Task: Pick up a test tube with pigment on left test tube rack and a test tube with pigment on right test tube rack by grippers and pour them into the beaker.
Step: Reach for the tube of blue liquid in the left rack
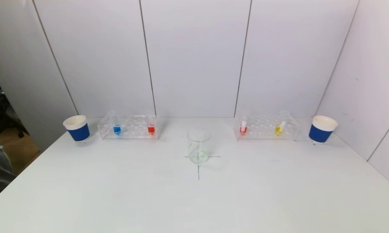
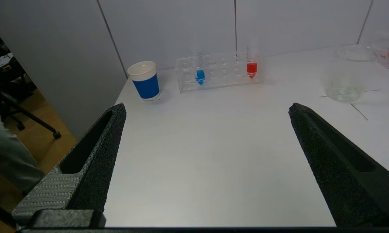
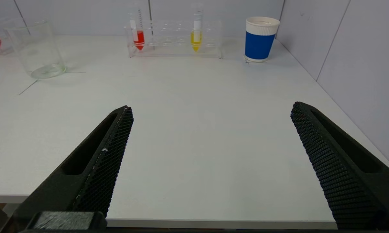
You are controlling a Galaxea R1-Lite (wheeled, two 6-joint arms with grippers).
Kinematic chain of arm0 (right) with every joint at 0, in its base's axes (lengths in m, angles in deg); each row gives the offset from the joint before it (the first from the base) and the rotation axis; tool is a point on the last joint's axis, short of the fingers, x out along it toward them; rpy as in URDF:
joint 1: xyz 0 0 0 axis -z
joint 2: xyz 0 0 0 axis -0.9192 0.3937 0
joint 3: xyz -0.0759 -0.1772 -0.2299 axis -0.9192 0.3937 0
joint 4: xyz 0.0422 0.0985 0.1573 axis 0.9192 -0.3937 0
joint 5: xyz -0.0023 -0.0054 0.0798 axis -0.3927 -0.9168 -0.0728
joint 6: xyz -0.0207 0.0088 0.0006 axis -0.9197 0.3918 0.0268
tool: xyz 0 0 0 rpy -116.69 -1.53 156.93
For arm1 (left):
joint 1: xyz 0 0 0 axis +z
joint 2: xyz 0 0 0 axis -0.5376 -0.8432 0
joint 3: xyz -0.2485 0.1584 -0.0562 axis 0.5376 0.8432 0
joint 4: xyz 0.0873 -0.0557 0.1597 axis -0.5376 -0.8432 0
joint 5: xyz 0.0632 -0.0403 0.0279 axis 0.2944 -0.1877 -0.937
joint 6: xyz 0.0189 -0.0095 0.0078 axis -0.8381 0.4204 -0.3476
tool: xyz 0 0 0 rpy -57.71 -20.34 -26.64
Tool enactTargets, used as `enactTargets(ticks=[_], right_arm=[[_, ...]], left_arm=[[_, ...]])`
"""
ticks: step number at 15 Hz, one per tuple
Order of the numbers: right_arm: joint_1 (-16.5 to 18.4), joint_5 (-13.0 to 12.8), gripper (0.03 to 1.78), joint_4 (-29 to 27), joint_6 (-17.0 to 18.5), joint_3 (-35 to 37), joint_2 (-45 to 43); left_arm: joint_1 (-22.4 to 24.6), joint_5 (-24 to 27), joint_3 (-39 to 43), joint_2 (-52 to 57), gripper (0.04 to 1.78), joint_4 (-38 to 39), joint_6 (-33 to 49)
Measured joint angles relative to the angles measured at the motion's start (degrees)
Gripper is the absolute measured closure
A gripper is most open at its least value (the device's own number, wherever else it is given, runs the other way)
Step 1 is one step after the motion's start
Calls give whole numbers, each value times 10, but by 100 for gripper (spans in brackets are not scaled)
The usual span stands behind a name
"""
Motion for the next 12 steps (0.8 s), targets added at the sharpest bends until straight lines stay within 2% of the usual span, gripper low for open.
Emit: enactTargets(ticks=[4,12], right_arm=[[0,0,4,0,0,0,0],[0,0,4,0,0,0,0]], left_arm=[[0,-4,-4,-166,6,165,20],[6,-8,3,-470,6,418,70]])
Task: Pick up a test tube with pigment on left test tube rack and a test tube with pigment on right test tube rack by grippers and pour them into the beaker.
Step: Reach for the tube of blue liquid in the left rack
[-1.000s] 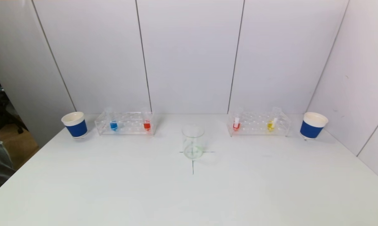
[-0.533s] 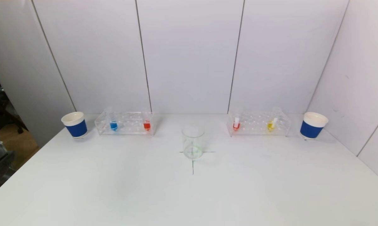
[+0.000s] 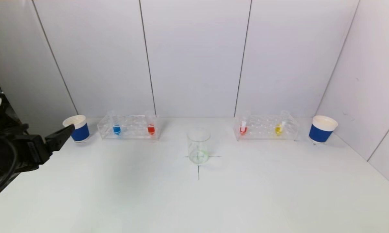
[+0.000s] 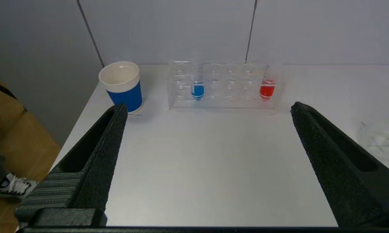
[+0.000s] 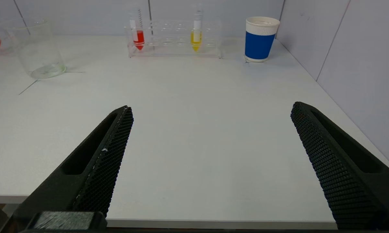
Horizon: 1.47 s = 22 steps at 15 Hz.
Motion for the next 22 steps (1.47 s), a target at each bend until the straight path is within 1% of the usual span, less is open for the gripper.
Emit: enactTargets(ticks=[5,9,11,12,15,22], right_arm=[[0,0,4,0,0,0,0],[0,0,4,0,0,0,0],[0,0,4,0,0,0,0],[0,0,4,0,0,0,0],[0,0,4,0,0,0,0],[0,0,4,0,0,0,0]], left_arm=[[10,1,-3,-215,6,200,4],[13,4,-20,-387,6,385,5],[14,4,-49,-455,6,443,9],[14,5,-66,-483,6,456,14],[15,5,-105,-542,6,459,18],[17,4,-182,-612,6,456,16]])
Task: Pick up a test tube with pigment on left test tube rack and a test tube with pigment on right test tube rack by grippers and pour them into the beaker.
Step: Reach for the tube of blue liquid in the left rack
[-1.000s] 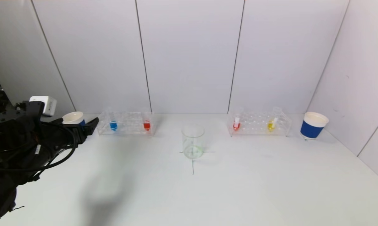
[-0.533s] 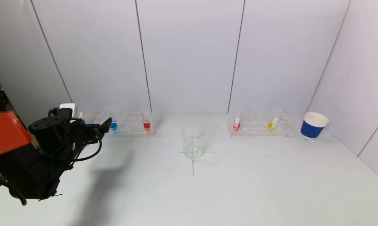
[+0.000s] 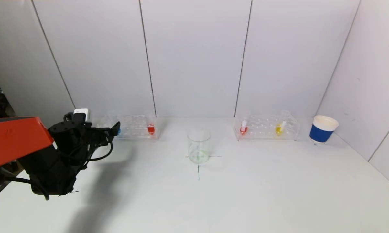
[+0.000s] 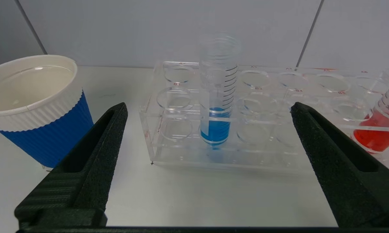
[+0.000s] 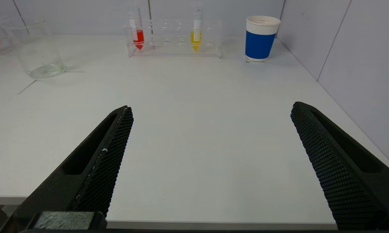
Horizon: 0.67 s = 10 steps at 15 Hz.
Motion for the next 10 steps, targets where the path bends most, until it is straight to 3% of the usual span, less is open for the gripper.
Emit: enactTargets(ticks=[10], right_arm=[[0,0,4,0,0,0,0]], left_arm=[[3,0,-74,-33,6,-44,-1]])
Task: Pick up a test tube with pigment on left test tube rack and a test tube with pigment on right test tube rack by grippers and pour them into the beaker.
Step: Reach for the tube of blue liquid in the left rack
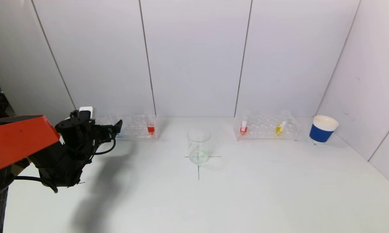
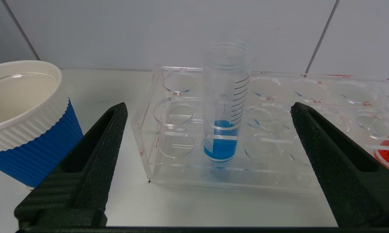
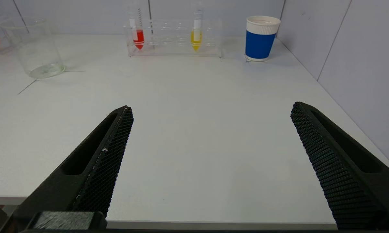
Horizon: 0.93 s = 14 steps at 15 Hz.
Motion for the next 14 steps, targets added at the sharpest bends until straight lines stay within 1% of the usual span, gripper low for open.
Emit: enactTargets(ticks=[5,14], right_arm=[[0,0,4,0,0,0,0],[0,0,4,0,0,0,0]], left_arm=[[1,0,-19,-6,6,-6,-2],[-1,3,-79,-30,6,-41,-5]])
